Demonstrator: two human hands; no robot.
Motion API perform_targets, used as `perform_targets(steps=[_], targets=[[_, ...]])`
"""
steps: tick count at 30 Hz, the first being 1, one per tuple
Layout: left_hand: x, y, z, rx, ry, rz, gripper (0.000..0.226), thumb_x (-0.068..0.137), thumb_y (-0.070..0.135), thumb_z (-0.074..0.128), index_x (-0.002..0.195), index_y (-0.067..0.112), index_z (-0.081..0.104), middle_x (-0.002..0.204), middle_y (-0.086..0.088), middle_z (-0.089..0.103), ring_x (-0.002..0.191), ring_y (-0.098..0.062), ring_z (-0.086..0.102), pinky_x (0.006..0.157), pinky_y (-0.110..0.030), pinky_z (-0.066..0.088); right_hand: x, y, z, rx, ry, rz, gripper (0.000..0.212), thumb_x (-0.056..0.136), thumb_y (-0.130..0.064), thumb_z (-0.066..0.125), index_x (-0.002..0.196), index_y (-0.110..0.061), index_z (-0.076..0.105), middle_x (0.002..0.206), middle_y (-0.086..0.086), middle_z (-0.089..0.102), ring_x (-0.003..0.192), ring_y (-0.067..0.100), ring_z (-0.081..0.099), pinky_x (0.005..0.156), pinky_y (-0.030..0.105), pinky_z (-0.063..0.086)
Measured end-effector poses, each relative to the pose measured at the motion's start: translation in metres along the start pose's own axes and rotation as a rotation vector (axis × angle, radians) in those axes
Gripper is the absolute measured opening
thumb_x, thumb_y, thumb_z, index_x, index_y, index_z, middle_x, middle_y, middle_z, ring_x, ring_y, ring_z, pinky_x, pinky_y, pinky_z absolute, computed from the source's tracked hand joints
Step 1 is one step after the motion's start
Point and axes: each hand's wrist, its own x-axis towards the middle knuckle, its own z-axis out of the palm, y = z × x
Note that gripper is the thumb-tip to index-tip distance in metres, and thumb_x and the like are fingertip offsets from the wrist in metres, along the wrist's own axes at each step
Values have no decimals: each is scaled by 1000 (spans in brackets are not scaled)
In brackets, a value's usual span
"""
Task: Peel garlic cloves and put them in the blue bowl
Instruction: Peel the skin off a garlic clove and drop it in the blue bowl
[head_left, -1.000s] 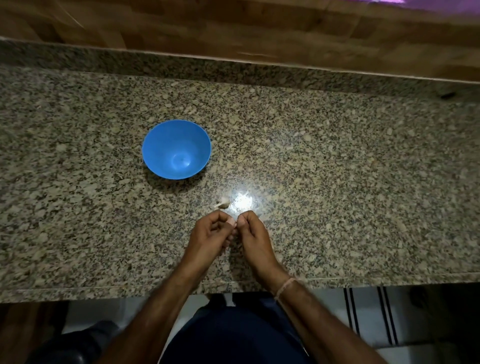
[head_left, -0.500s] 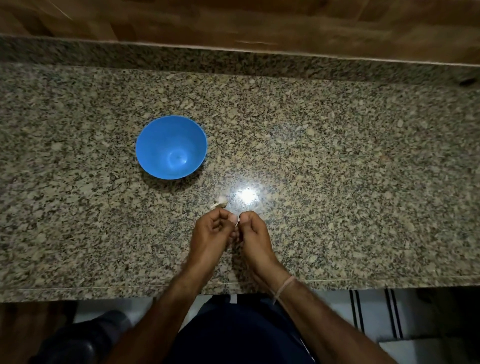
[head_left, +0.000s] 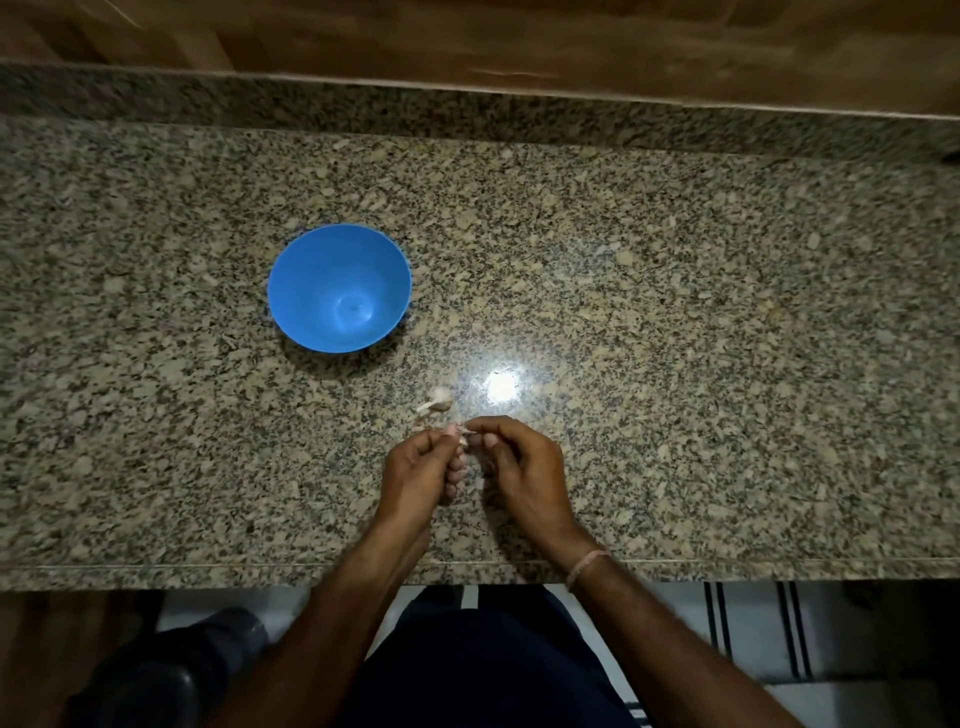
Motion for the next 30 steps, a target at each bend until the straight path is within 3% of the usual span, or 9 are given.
perform_targets(steps=[5,9,12,16,19,22,24,27,30], targets=[[-6,-4,2,93,3,116,35,104,34,60,85,7,74,60,4,58,54,-9,48,51,-25,39,-6,-5,2,112,-2,36,8,94,-6,73,99,-9,78,92,-2,79,91,15,75,86,38,62],[-13,-7,8,412,46,318,38,107,40,52,85,18,73,63,3,60,56,-7,49,53,-25,38,-9,-4,3,60,54,59,6,96,-10,71,94,-10,77,86,-3,77,84,13,74,81,40,63],[-14,-5,12,553,108,373,42,108,37,47,77,14,64,63,-1,57,56,-10,47,51,-25,33,-10,-5,5,-7,74,40,9,98,-14,70,90,-12,74,82,-6,74,78,13,72,75,42,61],[-11,-5,12,570,104,395,44,109,36,46,70,19,55,59,3,50,53,-4,41,50,-24,31,-11,-6,5,-112,60,9,24,100,-22,67,77,-18,66,66,-10,63,60,3,56,57,27,49],[-10,-1,9,619,33,512,40,110,30,45,71,28,47,60,8,46,53,-3,41,50,-19,31,-10,-6,5,-64,27,102,31,101,-22,65,71,-16,63,62,-9,57,59,1,47,58,21,41],[-3,0,4,577,-92,402,40,111,27,45,70,23,47,61,10,44,54,-3,38,50,-20,29,-8,-4,2,-97,-75,28,23,104,-18,57,83,-12,61,71,-5,57,66,5,49,63,22,41],[0,-2,1,401,-143,200,42,110,26,46,68,21,44,58,9,36,53,-9,32,50,-27,26,-6,0,0,-237,-125,-128,18,106,-14,53,88,-15,56,77,-6,55,73,10,50,68,25,40],[0,-3,1,217,-166,-50,42,110,26,44,69,19,45,54,7,34,48,-11,27,46,-25,22,-4,7,-4,-342,-153,-290,16,107,-14,54,91,-13,55,83,-3,54,80,17,50,73,31,41],[1,-1,0,152,-185,-140,45,110,28,45,66,20,49,52,7,34,44,-8,28,43,-21,25,-3,9,-6,-255,-125,-249,14,102,-9,62,89,-13,58,82,-4,59,78,16,55,69,32,46]])
